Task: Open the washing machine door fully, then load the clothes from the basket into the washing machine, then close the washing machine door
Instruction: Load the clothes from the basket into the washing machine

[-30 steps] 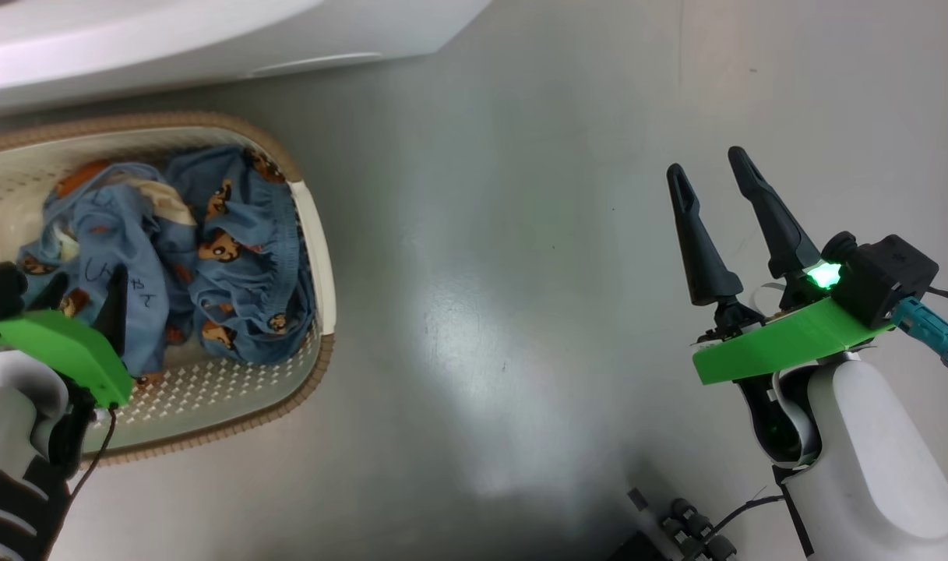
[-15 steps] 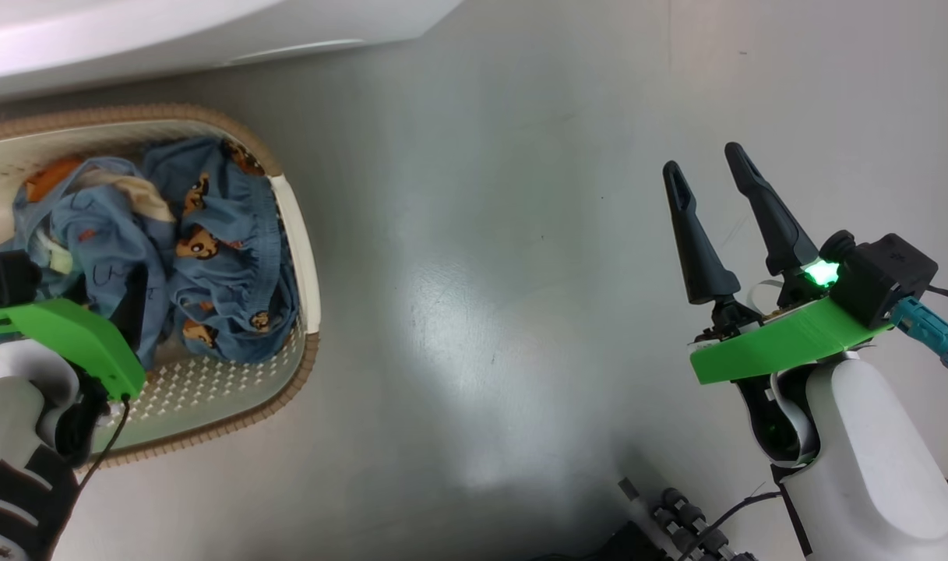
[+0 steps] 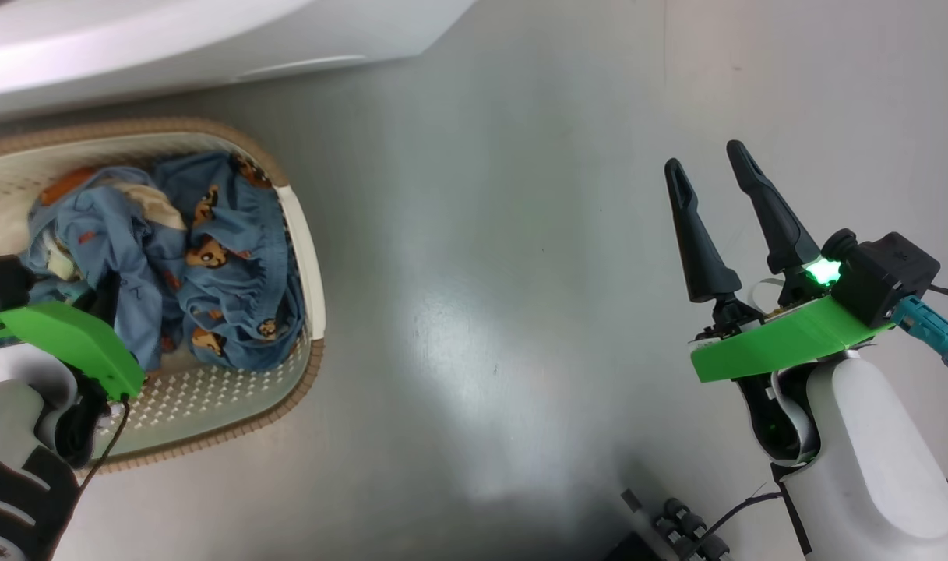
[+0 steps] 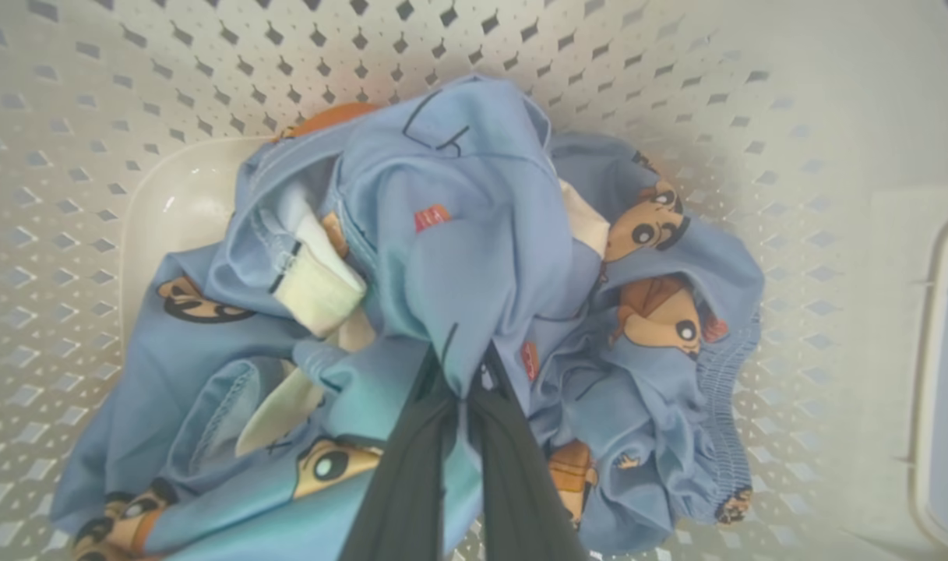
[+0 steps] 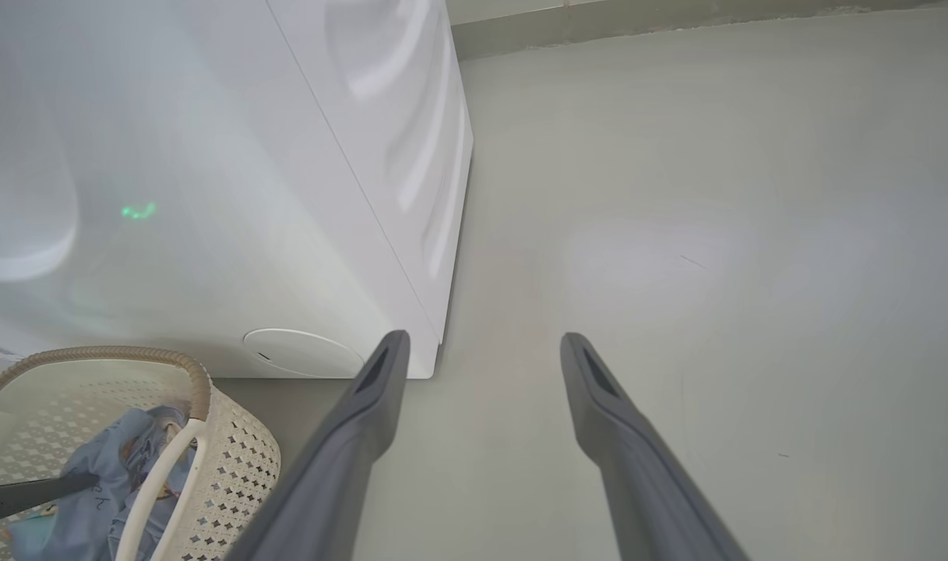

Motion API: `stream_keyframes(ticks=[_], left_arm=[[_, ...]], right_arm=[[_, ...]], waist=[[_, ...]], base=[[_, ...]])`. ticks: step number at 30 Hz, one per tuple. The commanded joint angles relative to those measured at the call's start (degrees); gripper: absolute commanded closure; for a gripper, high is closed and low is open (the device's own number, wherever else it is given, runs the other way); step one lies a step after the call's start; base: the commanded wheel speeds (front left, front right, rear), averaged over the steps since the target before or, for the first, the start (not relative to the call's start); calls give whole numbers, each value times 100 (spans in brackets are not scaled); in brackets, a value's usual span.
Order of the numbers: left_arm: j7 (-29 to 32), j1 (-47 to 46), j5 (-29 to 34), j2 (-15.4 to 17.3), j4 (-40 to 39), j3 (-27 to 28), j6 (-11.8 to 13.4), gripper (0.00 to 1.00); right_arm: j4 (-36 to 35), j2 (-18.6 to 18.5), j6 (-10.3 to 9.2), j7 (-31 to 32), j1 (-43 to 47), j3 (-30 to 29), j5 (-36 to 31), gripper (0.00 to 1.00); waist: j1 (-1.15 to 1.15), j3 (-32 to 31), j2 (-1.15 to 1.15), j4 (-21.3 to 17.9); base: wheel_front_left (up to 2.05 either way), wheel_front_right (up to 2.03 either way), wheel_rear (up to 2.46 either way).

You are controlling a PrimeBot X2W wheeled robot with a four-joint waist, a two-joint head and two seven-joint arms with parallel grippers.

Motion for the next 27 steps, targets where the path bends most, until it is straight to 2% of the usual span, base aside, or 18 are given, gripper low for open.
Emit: stream_keyframes(ticks=[1, 10, 17, 24, 27], left_arm=[[-108, 32, -69, 188, -27, 98, -9, 100], [-307, 289, -266, 120, -99, 421, -9, 100], [-310, 713, 508, 126, -620, 1338, -9, 100], [-311, 1345, 1515, -24, -1265, 2360, -9, 100], [-311, 1519, 1782, -85, -1443, 2601, -9, 100]], right_arm=[[-92, 32, 8, -43, 83, 84, -35, 0], [11, -1, 8, -43, 185, -1, 47, 0], [81, -74, 8, -43, 402, -57, 99, 0], [183, -165, 8, -43, 671, -104, 149, 0], [213, -191, 8, -43, 741, -115, 162, 0]], waist=[[0, -110, 0, 51], [0, -698, 0, 274], [0, -1229, 0, 450], [0, -1730, 0, 613], [0, -1862, 0, 651]], base=[[0, 0, 0], [0, 0, 0], [0, 0, 0], [0, 0, 0], [0, 0, 0]])
